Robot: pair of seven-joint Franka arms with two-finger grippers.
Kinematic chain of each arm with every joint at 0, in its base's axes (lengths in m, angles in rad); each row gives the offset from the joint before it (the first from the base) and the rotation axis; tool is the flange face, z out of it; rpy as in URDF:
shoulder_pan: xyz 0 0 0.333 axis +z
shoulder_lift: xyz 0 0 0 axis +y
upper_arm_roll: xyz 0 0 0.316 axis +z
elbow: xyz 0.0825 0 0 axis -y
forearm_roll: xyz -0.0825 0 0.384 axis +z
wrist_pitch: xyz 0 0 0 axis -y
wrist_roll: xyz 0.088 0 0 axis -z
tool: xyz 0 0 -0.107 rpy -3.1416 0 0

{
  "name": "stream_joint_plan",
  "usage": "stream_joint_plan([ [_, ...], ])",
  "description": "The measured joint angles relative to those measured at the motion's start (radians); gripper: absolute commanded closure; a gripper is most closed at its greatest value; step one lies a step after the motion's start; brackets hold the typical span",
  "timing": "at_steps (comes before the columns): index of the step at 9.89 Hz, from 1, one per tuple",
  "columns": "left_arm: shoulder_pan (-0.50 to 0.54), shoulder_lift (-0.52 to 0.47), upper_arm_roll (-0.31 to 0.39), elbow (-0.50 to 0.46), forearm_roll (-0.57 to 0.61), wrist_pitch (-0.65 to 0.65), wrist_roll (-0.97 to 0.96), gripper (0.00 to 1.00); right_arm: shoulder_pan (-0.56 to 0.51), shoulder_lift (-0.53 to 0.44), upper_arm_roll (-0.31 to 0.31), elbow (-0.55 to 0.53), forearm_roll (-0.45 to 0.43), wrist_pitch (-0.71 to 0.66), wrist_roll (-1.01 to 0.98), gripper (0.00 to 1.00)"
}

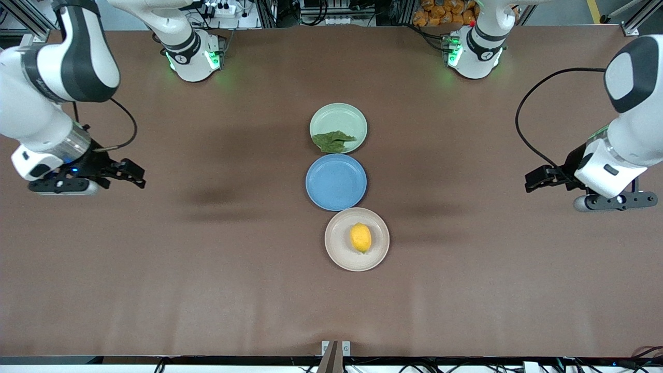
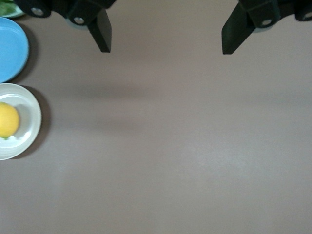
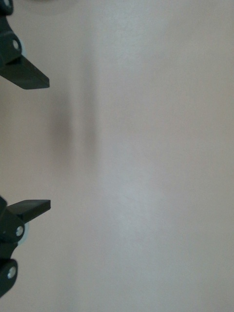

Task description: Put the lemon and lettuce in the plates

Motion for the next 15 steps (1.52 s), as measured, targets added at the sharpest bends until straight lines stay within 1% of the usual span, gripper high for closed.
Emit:
stream_joint_plan([
  [1,0.011,-0.017,0.000,0.017,-0.022,-0.038,0.000,0.00,-0.001,-0.007,-0.017,0.047,-0.007,-0.028,-0.035,0.00],
  [4,0.019,-0.053,0.000,0.108,-0.025,-0.182,0.000,0.00,-0.007,-0.029,-0.032,0.219,-0.029,-0.286,-0.042,0.00],
  [6,0.019,-0.056,-0.001,0.154,-0.025,-0.224,0.000,0.00,-0.008,-0.036,-0.042,0.346,-0.030,-0.460,-0.042,0.00],
  [8,0.016,-0.055,-0.008,0.160,-0.025,-0.229,0.000,0.00,-0.008,-0.042,-0.042,0.447,-0.030,-0.601,-0.042,0.00],
  [10,0.008,-0.056,-0.014,0.162,-0.015,-0.229,0.000,0.00,-0.008,-0.056,-0.038,0.482,-0.030,-0.668,-0.036,0.00],
  [15,-0.033,-0.119,-0.015,0.170,0.000,-0.238,0.000,0.00,-0.006,-0.076,-0.027,0.485,-0.030,-0.674,-0.028,0.00],
])
